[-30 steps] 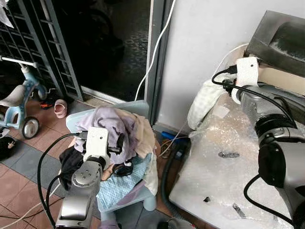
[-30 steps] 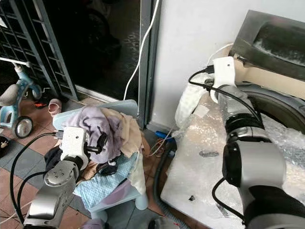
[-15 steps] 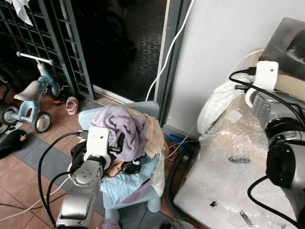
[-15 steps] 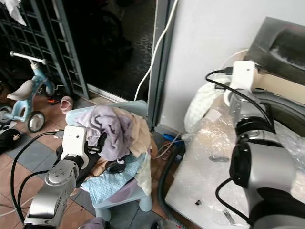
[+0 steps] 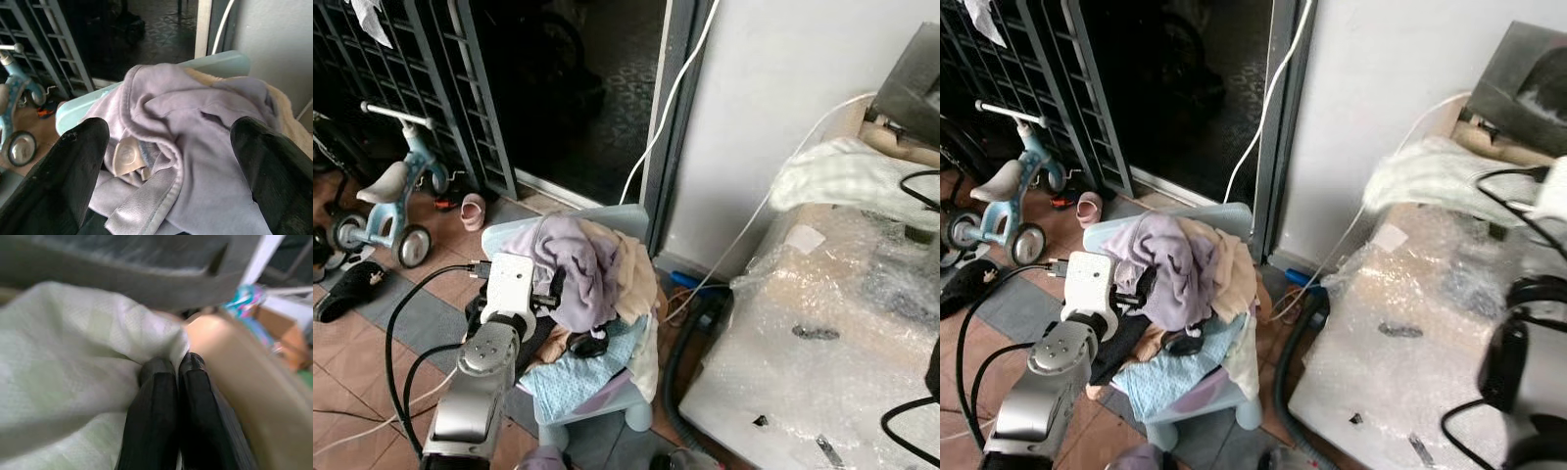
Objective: Clothes washing
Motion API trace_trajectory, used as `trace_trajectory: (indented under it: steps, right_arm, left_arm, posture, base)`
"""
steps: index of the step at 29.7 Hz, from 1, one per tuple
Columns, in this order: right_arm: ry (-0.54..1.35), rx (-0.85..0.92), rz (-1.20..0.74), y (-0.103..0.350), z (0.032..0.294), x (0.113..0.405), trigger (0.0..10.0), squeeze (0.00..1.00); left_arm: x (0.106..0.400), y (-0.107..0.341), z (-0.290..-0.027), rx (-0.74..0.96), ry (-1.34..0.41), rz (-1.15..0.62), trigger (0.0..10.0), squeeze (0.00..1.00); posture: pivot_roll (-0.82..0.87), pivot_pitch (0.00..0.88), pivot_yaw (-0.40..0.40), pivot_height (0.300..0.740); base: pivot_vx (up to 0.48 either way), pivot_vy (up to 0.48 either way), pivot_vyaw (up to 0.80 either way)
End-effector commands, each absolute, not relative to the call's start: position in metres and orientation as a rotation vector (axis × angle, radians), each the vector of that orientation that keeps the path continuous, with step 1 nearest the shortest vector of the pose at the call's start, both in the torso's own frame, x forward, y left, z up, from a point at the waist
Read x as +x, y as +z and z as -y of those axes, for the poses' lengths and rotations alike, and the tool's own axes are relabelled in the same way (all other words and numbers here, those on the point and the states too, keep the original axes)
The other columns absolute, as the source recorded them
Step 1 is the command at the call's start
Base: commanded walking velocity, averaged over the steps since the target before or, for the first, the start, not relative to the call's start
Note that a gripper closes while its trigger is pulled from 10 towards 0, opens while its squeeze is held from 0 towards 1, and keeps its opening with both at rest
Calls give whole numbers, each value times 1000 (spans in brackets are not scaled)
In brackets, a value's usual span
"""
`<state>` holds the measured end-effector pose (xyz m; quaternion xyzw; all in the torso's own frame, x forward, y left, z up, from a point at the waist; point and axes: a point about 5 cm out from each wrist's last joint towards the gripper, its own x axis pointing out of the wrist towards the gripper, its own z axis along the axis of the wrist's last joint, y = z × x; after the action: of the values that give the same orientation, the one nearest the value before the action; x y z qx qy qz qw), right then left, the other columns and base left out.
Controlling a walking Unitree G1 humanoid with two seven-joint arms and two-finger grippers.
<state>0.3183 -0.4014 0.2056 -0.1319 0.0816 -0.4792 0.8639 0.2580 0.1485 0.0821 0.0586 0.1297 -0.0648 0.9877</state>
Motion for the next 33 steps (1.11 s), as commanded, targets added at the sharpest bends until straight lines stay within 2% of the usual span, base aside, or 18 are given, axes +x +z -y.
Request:
trace_trajectory:
  steps: [1, 4, 5, 6, 7, 8, 9, 15, 16, 18, 21, 22, 23, 28, 29, 33]
  right_arm:
    - [-1029, -328, -72, 225, 405, 318, 0, 0]
    - [-1026, -459, 14, 248, 406, 319, 0, 0]
    - [-984, -500, 19, 250, 401, 323, 549, 0]
    - [-919, -470, 10, 247, 395, 329, 6588, 0]
    - [-890, -456, 8, 246, 392, 332, 6588, 0]
    - [-852, -453, 11, 244, 388, 335, 10000, 0]
    - [-783, -436, 22, 238, 377, 342, 10000, 1000]
    - [-588, -407, 88, 230, 337, 362, 10000, 1000]
    - [-503, -395, 114, 231, 321, 370, 10000, 1000]
    - [-479, -392, 119, 230, 317, 372, 10000, 1000]
    - [-392, -364, 143, 227, 299, 377, 10000, 1000]
    - [-301, -345, 158, 221, 281, 381, 10000, 1000]
    - [-268, -343, 163, 219, 275, 382, 10000, 1000]
    - [-148, -343, 151, 206, 251, 383, 10000, 1000]
    - [-35, -355, 162, 195, 234, 380, 10000, 0]
    - [75, -270, 157, 176, 213, 370, 10000, 0]
  left_arm:
    - [260, 82, -148, 131, -139, -266, 10000, 0]
    - [262, 83, -148, 141, -136, -255, 10000, 0]
    - [263, 84, -148, 139, -137, -252, 10000, 0]
    - [263, 84, -148, 138, -137, -253, 10000, 0]
    - [263, 84, -147, 138, -138, -253, 10000, 0]
    - [263, 84, -147, 138, -139, -253, 10000, 0]
    - [263, 84, -146, 137, -141, -253, 10000, 0]
    - [263, 84, -146, 134, -137, -248, 10000, 0]
    - [263, 85, -146, 130, -133, -244, 10000, 0]
    - [263, 85, -146, 129, -132, -243, 10000, 0]
    - [264, 87, -147, 122, -123, -225, 10000, 0]
    - [267, 91, -146, 112, -121, -204, 10000, 0]
    - [268, 92, -145, 108, -121, -195, 10000, 0]
    - [270, 95, -144, 109, -131, -178, 10000, 0]
    - [271, 96, -144, 101, -132, -168, 10000, 0]
    - [269, 98, -143, 79, -138, -147, 10000, 0]
  posture:
    - [-17, 0, -1, 740]
    - [-18, 0, 3, 740]
    - [-17, 0, 3, 740]
    - [-18, 0, 2, 740]
    - [-18, 0, 2, 740]
    - [-18, 0, 2, 740]
    - [-16, 0, 1, 740]
    - [-12, 0, -1, 740]
    - [-7, 0, 0, 740]
    - [-7, 0, 0, 740]
    - [-10, 0, 3, 740]
    - [-15, 0, 9, 740]
    - [-15, 0, 9, 740]
    - [-26, 0, 21, 740]
    - [-30, 0, 26, 740]
    - [-32, 0, 27, 740]
  base:
    - [0, 0, 0]
    - [0, 0, 0]
    - [0, 0, 0]
    - [0, 0, 0]
    - [0, 0, 0]
    - [0, 0, 0]
    - [0, 0, 0]
    - [0, 0, 0]
    - [0, 0, 0]
    - [0, 0, 0]
    - [0, 0, 0]
    - [0, 0, 0]
    - [0, 0, 0]
    - [0, 0, 0]
    - [0, 0, 0]
    - [0, 0, 0]
